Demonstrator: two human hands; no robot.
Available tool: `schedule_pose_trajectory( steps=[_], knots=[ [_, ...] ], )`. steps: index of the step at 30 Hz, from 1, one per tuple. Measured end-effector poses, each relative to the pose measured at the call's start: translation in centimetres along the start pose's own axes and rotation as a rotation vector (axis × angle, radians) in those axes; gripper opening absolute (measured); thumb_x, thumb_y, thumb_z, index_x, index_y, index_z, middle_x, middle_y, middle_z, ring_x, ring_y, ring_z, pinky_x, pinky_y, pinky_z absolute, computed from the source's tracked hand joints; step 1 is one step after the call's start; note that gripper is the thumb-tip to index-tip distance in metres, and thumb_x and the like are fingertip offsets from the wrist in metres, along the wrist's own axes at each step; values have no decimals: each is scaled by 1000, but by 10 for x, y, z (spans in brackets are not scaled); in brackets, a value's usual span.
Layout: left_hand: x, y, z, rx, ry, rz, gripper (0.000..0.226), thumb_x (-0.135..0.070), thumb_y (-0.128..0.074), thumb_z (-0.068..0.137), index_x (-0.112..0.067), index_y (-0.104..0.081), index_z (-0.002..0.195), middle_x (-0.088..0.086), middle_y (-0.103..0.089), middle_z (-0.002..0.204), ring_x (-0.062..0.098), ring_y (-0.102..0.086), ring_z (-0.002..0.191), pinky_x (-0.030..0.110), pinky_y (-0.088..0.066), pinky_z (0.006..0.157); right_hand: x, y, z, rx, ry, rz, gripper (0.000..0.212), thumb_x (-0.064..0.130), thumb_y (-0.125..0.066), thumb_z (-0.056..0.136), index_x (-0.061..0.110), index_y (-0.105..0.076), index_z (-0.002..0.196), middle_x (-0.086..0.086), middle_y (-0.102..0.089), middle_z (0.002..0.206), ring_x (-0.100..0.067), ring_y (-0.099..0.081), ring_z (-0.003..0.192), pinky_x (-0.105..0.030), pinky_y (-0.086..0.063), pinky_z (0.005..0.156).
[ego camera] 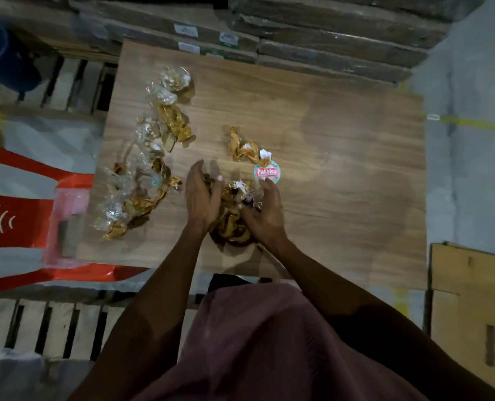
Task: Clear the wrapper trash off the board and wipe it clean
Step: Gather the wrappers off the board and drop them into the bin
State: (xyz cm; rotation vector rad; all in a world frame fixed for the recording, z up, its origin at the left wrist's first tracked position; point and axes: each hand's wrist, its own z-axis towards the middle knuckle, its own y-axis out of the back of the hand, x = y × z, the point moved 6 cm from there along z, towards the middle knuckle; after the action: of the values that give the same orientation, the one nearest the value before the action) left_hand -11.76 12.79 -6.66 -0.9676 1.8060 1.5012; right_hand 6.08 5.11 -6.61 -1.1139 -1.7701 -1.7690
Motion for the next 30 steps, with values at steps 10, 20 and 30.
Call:
schedule_pose_trajectory(
  steps=[10, 20, 30],
  knots=[
    [-49, -18, 88, 115, -244, 215, 67, -48, -59, 93, -17, -42, 150, 15, -39, 156, 35, -38, 143, 56, -36, 113, -4, -22, -31, 259, -3, -450, 134, 99, -47, 56, 33, 7, 159, -14, 5, 173, -41, 1, 158, -72, -19, 116],
    [-54, -45, 112, 527, -363, 456, 57, -54, -34, 105, -13, -69, 121, 10, -63, 137, 30, -52, 133, 46, -41, 108, 1, -16, 19, 7, -155, -389, 118, 56, -79, 72, 24, -7, 159, -23, -20, 167, -47, -33, 148, -59, -41, 111],
    [17, 6, 53, 495, -263, -5, 66, -67, -26, 103, -26, -50, 148, 4, -53, 150, 24, -49, 140, 54, -41, 114, -22, 28, 31, -124, -127, 160, 70, 24, -71, 85, 11, -43, 148, -3, -48, 145, -27, -53, 133, -54, -46, 110]
  ],
)
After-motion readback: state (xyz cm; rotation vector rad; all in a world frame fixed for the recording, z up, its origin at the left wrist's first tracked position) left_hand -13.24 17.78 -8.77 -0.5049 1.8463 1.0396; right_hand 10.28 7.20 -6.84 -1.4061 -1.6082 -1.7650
